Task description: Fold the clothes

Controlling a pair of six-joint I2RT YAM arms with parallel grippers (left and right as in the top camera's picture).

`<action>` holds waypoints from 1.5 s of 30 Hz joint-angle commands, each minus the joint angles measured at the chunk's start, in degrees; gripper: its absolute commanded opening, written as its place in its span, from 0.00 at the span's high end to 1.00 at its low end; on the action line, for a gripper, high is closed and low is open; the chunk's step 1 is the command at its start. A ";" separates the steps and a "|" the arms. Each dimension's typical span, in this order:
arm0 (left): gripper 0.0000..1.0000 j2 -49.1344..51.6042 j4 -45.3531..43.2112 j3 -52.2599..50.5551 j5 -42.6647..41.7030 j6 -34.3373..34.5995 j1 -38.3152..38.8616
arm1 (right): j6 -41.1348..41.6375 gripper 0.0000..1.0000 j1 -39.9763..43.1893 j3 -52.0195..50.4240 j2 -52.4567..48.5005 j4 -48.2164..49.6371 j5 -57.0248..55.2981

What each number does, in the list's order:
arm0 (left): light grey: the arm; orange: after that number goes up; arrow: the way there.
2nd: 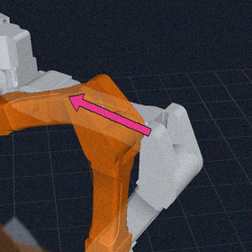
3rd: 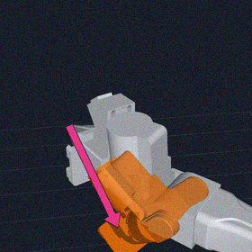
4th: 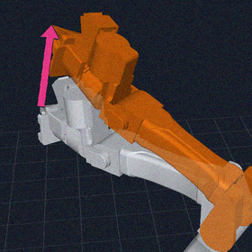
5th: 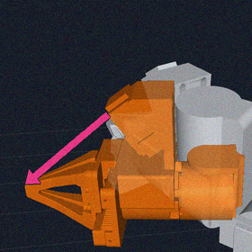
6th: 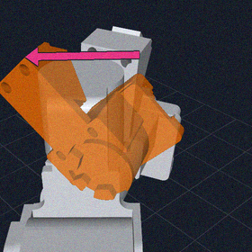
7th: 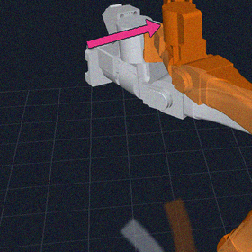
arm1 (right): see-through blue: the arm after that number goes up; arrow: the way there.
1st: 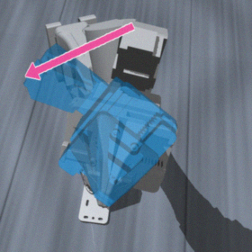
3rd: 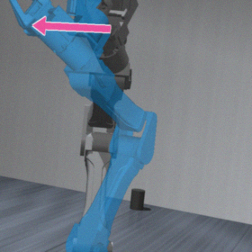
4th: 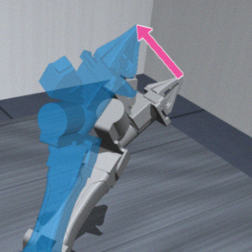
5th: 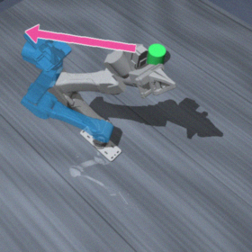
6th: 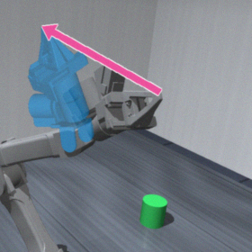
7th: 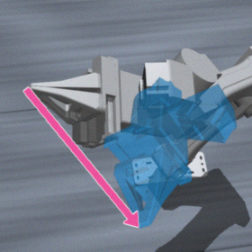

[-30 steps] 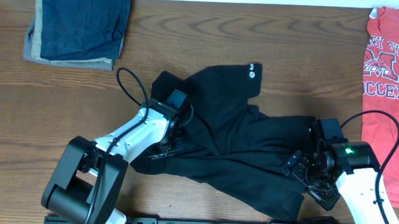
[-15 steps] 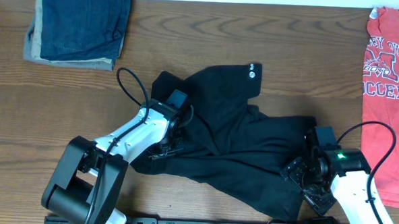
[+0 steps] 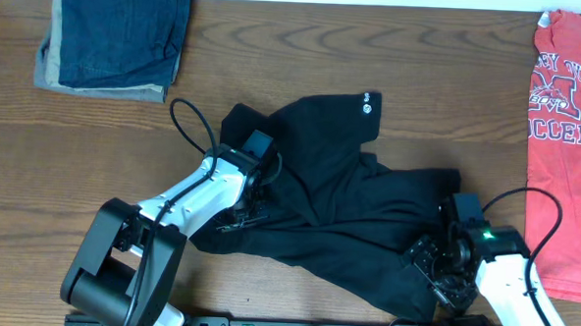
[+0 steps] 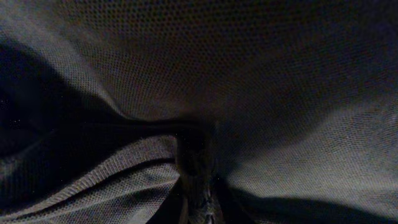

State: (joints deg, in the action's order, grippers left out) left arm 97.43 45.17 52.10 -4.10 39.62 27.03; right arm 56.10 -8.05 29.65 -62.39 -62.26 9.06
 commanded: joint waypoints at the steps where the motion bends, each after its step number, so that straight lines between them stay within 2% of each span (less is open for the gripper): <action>1: 0.89 0.87 0.35 -0.24 1.11 -0.15 0.04 | 0.76 0.08 -0.66 -2.51 0.13 0.37 3.45; 11: 0.88 0.87 0.35 -0.24 1.11 -0.13 0.04 | 1.11 0.09 -0.66 -4.61 0.13 4.09 3.43; 19: 0.88 0.87 0.37 -0.24 1.11 -0.20 0.04 | 1.11 0.10 -0.66 -5.09 0.13 11.21 3.15; 30: 0.88 0.87 0.35 -0.24 1.16 -1.01 0.04 | 1.09 0.16 -0.63 -5.09 0.13 14.19 -3.52; 39: 0.87 0.87 0.33 -0.24 1.14 -0.98 0.04 | 1.09 0.36 -0.63 -5.09 0.13 12.55 -2.05; 41: 0.88 0.87 0.31 -0.24 1.14 -0.98 0.04 | 1.11 0.46 -0.63 -5.09 0.13 12.57 -1.92; 43: 0.87 0.87 0.33 -0.24 1.14 -0.98 0.04 | 1.14 0.50 -0.63 -5.09 0.13 12.61 -1.95; 45: 0.87 0.87 0.33 -0.24 1.14 -0.98 0.04 | 1.14 0.58 -0.63 -5.09 0.13 12.63 -1.95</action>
State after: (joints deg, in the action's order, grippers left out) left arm 97.43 45.15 52.10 -4.10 38.96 27.03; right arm 56.80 -8.05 24.99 -62.39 -49.63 7.40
